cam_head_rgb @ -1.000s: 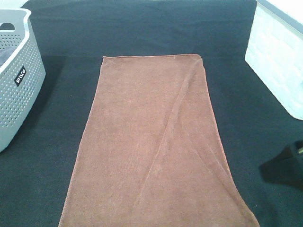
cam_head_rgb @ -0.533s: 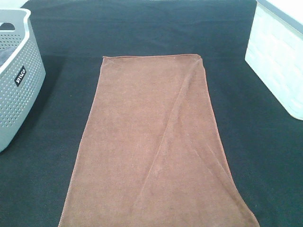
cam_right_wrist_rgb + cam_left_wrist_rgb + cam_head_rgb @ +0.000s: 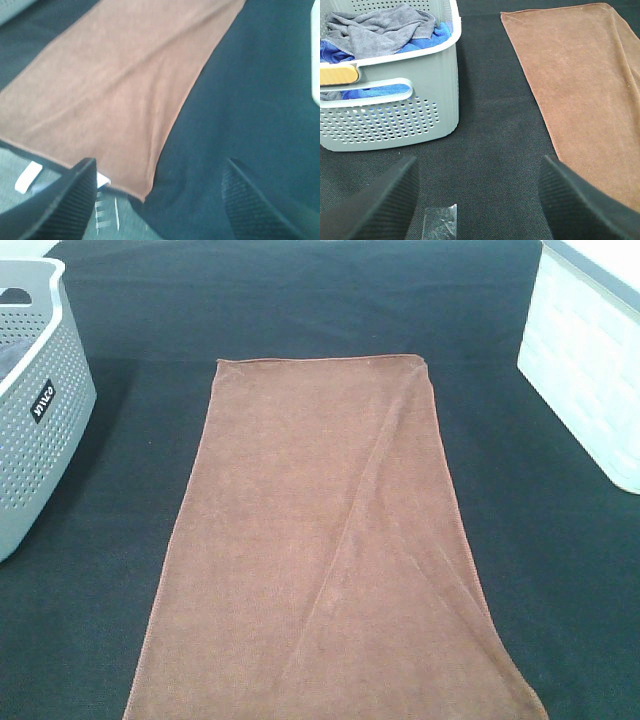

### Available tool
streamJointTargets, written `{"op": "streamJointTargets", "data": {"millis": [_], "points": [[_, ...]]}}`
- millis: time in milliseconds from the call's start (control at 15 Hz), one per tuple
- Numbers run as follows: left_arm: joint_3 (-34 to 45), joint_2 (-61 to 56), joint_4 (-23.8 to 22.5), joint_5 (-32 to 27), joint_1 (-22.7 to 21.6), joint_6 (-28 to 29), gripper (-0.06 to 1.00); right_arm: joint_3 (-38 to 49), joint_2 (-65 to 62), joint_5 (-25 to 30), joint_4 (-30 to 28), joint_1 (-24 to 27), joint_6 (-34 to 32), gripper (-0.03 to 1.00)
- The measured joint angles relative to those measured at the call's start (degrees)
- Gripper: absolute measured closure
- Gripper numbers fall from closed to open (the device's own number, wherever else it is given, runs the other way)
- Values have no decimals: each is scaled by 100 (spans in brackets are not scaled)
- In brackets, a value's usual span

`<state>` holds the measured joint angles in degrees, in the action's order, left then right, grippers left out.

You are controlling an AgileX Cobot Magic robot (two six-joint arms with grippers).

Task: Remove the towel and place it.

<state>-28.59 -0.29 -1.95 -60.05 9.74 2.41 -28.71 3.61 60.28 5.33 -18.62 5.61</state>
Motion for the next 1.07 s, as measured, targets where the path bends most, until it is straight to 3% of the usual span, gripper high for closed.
{"op": "streamJointTargets", "data": {"millis": [400, 800, 1067], "points": [[0, 11, 6, 0, 0, -52, 30, 0, -384, -6, 6, 189, 0, 29], [0, 11, 6, 0, 0, -57, 30, 0, -384, -6, 6, 2172, 0, 29], [0, 11, 6, 0, 0, -57, 30, 0, -384, -6, 6, 2447, 0, 29]]}}
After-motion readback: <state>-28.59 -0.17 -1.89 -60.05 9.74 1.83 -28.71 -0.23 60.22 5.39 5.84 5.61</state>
